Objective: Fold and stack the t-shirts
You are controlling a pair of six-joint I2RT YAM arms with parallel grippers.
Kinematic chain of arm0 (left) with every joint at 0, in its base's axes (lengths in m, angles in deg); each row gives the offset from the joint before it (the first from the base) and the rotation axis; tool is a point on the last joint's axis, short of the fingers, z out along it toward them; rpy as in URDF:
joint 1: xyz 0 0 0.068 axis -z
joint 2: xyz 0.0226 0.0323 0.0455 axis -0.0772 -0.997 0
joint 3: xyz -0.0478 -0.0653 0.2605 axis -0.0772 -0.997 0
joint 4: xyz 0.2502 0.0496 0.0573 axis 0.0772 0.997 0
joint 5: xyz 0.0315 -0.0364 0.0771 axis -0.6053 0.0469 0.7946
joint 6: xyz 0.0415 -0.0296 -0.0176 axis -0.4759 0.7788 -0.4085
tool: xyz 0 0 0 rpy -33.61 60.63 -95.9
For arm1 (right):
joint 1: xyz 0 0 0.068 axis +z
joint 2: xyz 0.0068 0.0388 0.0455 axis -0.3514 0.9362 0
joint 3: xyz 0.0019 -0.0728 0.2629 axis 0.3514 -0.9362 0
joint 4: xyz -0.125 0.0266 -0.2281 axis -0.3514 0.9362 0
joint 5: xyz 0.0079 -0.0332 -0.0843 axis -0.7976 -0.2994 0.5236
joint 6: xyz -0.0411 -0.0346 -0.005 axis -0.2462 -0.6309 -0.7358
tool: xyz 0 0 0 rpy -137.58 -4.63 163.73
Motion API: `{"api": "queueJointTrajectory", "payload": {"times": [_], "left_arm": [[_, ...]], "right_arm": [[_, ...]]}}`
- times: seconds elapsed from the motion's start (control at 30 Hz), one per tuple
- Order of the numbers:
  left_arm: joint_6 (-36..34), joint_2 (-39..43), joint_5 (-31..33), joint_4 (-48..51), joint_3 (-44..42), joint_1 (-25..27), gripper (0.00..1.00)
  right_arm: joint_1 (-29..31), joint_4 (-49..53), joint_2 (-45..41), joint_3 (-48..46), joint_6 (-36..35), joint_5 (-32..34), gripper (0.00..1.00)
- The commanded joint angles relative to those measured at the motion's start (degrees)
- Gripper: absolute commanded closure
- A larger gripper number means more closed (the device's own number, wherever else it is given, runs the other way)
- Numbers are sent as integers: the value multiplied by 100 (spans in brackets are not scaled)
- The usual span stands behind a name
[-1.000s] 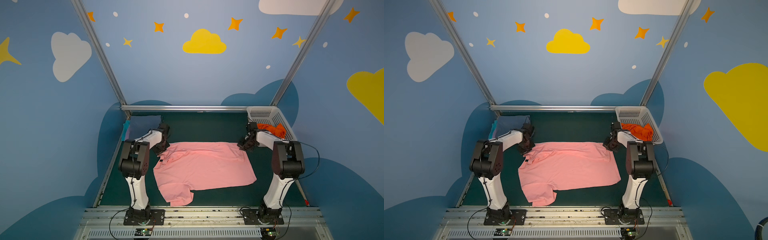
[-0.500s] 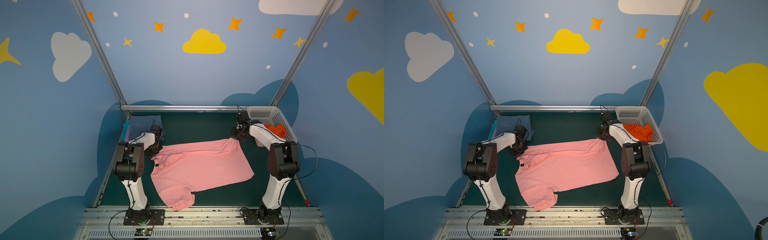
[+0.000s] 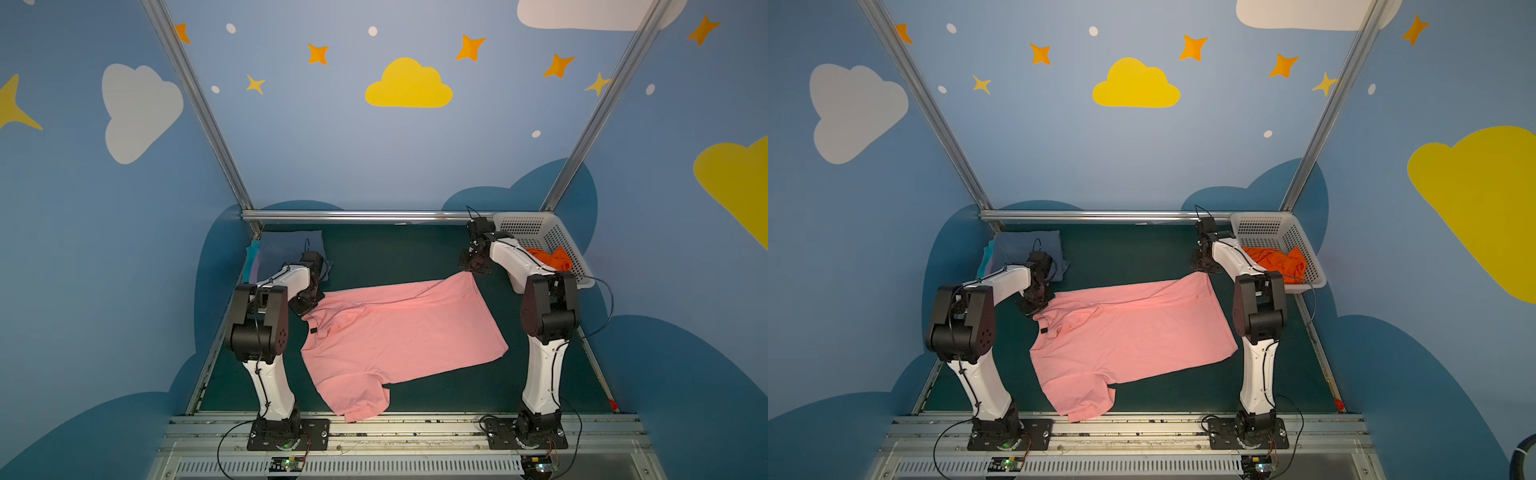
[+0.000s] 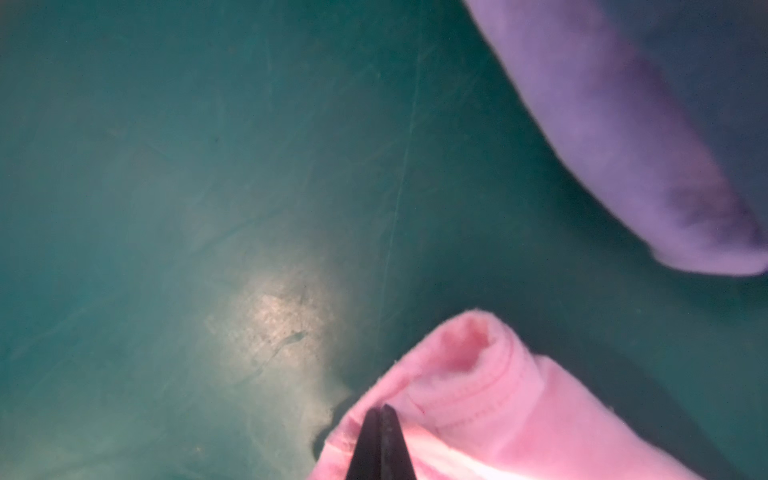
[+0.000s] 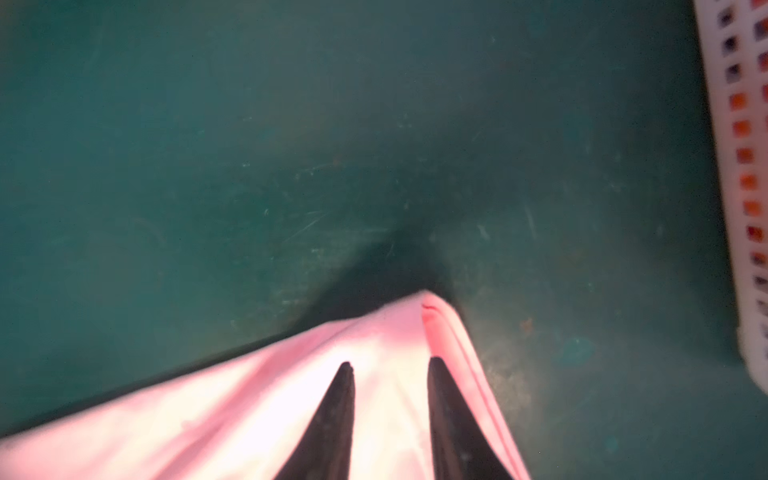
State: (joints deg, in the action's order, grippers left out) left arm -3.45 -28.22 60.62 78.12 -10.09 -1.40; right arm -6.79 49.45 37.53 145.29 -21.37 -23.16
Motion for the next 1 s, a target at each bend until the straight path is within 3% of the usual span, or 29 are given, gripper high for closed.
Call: {"api": "queueJointTrajectory", "payload": {"times": [0.0,0.17,0.47,0.63,0.83,0.97], "left_arm": [[1,-4,27,391,-34,-92,92],[26,296,-60,510,40,-21,85],[78,1195,45,754,-1,198,74],[112,1304,107,697,-167,517,73],[228,802,-29,453,-280,638,76],[237,444,-60,307,-257,655,77]], "right_arm": [[-34,389,192,506,-82,189,65],[25,566,-32,456,1,130,64],[67,151,-1082,-1532,307,-269,51],[52,55,-1065,-1840,271,-383,48],[23,-36,-732,-1735,326,-517,51],[-27,-80,-528,-1625,358,-622,66]]}}
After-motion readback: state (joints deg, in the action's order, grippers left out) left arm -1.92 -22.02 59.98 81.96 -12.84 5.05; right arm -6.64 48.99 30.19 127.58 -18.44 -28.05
